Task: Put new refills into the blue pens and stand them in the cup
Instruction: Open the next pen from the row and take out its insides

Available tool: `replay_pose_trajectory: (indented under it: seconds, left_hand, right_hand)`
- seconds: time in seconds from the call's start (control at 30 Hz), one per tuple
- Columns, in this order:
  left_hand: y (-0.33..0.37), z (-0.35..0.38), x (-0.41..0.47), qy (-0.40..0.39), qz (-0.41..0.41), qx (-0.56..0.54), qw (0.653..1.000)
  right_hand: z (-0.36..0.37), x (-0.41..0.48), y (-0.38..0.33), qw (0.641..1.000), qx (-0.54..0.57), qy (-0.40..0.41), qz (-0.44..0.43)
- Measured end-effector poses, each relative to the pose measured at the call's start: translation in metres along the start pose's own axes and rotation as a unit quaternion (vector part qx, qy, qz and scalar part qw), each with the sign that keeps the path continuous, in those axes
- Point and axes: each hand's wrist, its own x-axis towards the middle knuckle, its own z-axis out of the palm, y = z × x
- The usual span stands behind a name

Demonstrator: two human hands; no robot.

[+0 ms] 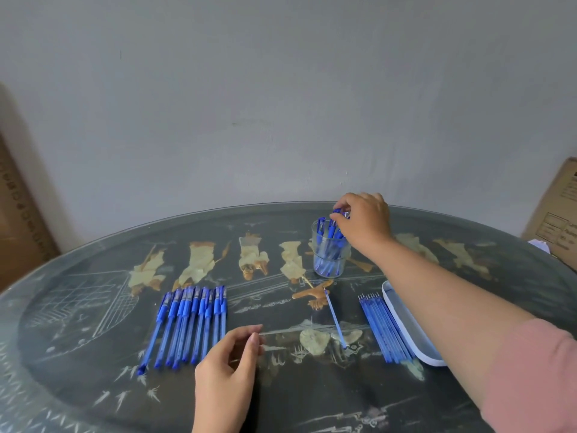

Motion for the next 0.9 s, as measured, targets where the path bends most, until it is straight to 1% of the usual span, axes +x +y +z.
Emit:
replay_pose_trajectory:
  seconds: [0.03, 0.1, 0.3, 0.33, 0.37, 0.43, 0.47, 0.5, 0.57, 0.67, 0.7, 0.77, 0.83, 0.9]
  left_hand:
    - [0.000, 0.000, -0.001, 0.000, -0.001, 0.000, 1.000]
    - [0.001, -0.001, -0.001, 0.001, -0.002, -0.001, 1.000]
    - [0.005, -0.002, -0.002, -0.004, -0.008, -0.005, 1.000]
    - [0.005, -0.001, -0.003, -0.004, -0.006, -0.004, 1.000]
    - [0.006, -0.002, -0.003, -0.002, -0.005, -0.005, 1.000]
    - [0.006, -0.001, -0.003, 0.005, -0.001, -0.017, 1.000]
    - [0.005, -0.001, -0.003, 0.013, -0.001, -0.028, 1.000]
    - [0.005, -0.001, -0.003, 0.023, -0.001, -0.043, 0.999]
    - [0.007, -0.003, -0.004, 0.053, -0.002, -0.083, 0.995]
    - [0.011, -0.009, -0.004, 0.117, 0.001, -0.121, 0.986]
    - [0.011, -0.012, -0.003, 0.141, 0.002, -0.118, 0.983]
    - [0.011, -0.020, 0.000, 0.183, 0.004, -0.101, 0.978]
    - [0.010, -0.029, 0.003, 0.214, 0.005, -0.077, 0.974]
    - [0.006, -0.036, 0.005, 0.228, -0.002, -0.040, 0.973]
  right_hand:
    - [0.000, -0.002, 0.001, 0.999, -0.035, -0.012, -0.002]
    - [-0.001, -0.005, 0.004, 0.997, -0.066, -0.033, 0.000]
    - [-0.002, -0.009, 0.003, 0.998, -0.060, -0.035, -0.005]
    - [-0.002, -0.011, 0.002, 0.998, -0.052, -0.018, -0.006]
    - [-0.002, -0.015, -0.001, 0.999, -0.039, 0.016, -0.014]
    - [0.001, -0.029, -0.008, 0.992, 0.007, 0.120, -0.050]
    - [0.005, -0.040, -0.015, 0.985, 0.037, 0.156, -0.068]
    - [0.009, -0.054, -0.023, 0.981, 0.067, 0.164, -0.084]
    - [0.024, -0.083, -0.040, 0.981, 0.120, 0.115, -0.103]
    - [0.052, -0.124, -0.062, 0.981, 0.180, -0.016, -0.067]
    - [0.060, -0.135, -0.068, 0.979, 0.191, -0.057, -0.048]
    - [0.076, -0.152, -0.079, 0.973, 0.198, -0.114, -0.020]
    - [0.085, -0.164, -0.091, 0.967, 0.203, -0.151, -0.002]
    - [0.091, -0.171, -0.101, 0.964, 0.202, -0.172, 0.010]
